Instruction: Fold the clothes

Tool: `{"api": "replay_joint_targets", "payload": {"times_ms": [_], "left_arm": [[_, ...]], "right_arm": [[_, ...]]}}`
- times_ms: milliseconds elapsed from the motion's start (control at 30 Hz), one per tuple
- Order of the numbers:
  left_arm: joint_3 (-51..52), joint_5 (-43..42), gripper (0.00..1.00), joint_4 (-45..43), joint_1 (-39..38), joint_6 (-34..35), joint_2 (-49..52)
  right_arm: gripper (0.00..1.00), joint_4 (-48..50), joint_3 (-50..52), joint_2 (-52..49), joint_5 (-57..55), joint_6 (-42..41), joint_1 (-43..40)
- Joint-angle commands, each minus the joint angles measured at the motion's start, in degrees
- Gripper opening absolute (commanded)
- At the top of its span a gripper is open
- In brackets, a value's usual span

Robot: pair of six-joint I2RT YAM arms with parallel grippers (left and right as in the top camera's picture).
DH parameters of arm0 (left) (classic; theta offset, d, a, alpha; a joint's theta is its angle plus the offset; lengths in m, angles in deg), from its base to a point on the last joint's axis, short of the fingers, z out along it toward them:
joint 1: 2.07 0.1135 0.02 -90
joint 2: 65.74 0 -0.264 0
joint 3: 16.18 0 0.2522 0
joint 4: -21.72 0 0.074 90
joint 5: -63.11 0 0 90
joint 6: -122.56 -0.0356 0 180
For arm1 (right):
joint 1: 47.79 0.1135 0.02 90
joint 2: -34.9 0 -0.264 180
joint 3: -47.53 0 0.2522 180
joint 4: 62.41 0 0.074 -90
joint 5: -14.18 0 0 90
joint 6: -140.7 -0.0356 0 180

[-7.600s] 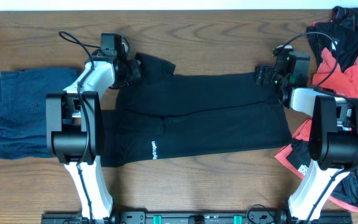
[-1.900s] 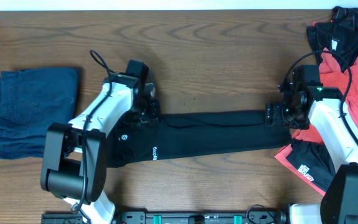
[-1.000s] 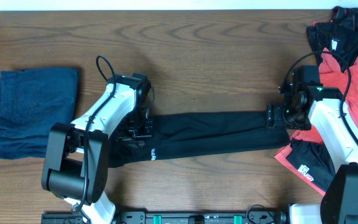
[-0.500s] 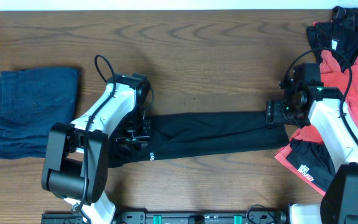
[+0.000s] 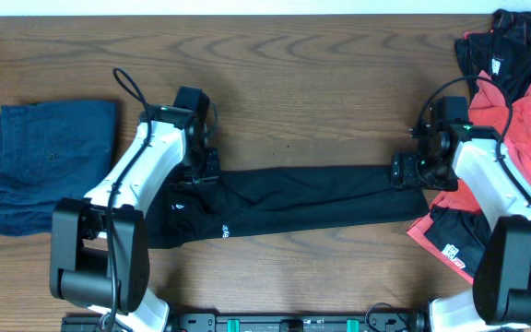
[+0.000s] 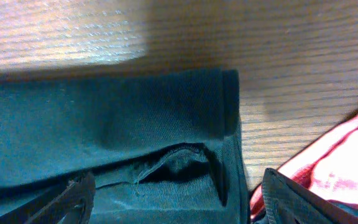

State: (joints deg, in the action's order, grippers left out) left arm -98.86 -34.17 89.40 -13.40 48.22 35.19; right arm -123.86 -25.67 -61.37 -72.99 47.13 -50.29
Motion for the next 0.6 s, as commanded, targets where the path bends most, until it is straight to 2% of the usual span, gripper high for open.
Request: {"api": "replay_joint_targets", "payload": {"times_ms": [0, 367, 567], "left_arm": [[-1.1, 0.7, 0.42, 0.3, 0.9, 1.2, -0.8], [2.5, 7.4, 0.42, 0.1, 1.1, 3.8, -0.2], [5.4, 8.9, 0.42, -3.5, 1.1, 10.1, 0.1]], "right_arm": [[0.84, 0.2, 0.0, -0.6, 0.2, 0.7, -0.7], [0.84, 0.6, 0.0, -0.6, 0.2, 1.1, -0.7], [0.84, 0.6, 0.0, -0.6, 0.2, 1.1, -0.7]]}}
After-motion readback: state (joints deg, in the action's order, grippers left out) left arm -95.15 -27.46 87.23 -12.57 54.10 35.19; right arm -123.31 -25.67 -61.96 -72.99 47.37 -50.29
